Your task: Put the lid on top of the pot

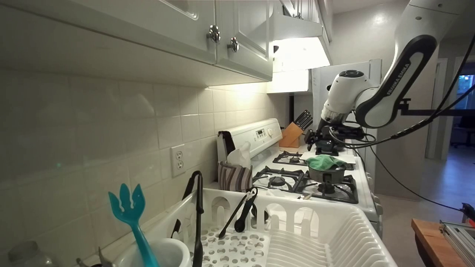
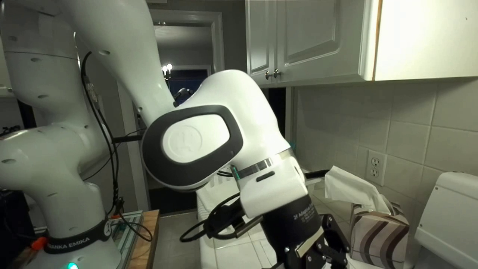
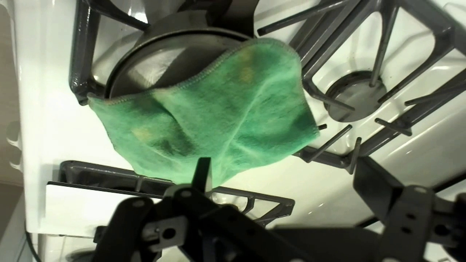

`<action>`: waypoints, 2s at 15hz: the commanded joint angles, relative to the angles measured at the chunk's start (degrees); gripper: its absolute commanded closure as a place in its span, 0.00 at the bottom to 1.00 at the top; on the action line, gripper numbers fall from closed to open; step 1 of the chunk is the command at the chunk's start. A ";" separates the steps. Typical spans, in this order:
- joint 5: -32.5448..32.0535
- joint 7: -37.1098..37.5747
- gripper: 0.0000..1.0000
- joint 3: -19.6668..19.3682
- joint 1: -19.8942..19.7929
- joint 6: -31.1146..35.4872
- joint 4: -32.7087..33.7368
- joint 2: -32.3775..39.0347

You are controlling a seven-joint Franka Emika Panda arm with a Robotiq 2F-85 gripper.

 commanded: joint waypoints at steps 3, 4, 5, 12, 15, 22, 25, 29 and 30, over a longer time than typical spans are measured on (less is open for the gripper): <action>15.44 -22.85 0.00 4.93 -0.78 -5.77 -6.87 -9.28; 18.34 -27.01 0.00 5.52 -0.76 -7.09 -6.81 -10.47; 19.76 -29.54 0.00 3.97 1.30 -8.65 -6.40 -11.52; 29.10 -46.49 0.00 10.36 -2.63 -19.86 -4.76 -18.60; 32.49 -51.20 0.00 11.88 -2.94 -23.32 -4.57 -21.22; 38.24 -58.24 0.00 13.86 -1.90 -28.73 -4.57 -25.62; 39.47 -59.62 0.00 14.80 -1.59 -30.81 -4.44 -26.70; 39.61 -60.58 0.00 16.21 -0.95 -32.12 -4.64 -27.65; 39.49 -60.77 0.00 16.59 -0.72 -32.26 -4.72 -27.81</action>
